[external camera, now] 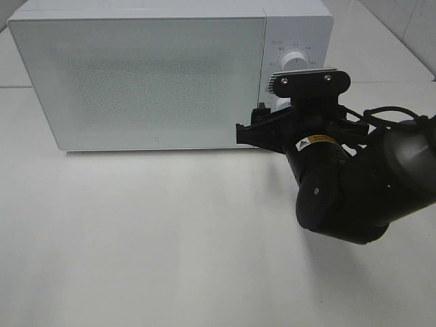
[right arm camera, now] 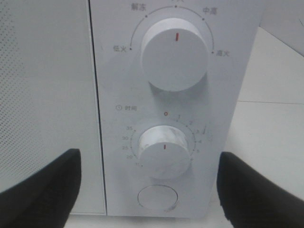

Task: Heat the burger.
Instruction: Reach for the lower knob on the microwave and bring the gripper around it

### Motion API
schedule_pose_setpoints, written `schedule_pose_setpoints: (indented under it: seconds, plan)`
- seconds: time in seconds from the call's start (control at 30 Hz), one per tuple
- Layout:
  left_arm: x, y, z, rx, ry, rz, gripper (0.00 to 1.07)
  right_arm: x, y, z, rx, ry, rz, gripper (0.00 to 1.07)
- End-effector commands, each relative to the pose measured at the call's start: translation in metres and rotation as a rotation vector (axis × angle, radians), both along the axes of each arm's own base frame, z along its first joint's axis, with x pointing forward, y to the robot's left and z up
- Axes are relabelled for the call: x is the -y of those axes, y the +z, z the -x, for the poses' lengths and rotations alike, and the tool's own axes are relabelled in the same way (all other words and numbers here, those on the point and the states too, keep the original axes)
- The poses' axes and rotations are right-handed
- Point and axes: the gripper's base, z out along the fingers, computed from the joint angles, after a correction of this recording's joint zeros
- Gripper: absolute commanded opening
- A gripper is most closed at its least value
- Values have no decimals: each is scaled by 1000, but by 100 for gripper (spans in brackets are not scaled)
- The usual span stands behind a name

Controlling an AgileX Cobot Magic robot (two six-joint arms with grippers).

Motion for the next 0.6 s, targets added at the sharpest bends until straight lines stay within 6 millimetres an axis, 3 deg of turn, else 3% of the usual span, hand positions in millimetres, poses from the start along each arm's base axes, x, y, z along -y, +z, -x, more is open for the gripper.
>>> schedule_pose_setpoints:
  seconds: [0.03, 0.6]
  plan:
    - [1, 0, 2, 23, 1, 10, 100, -1, -5, -9, -10, 0, -6, 76]
    - [1, 0, 2, 23, 1, 10, 100, -8, -14, -33, -15, 21, -13, 76]
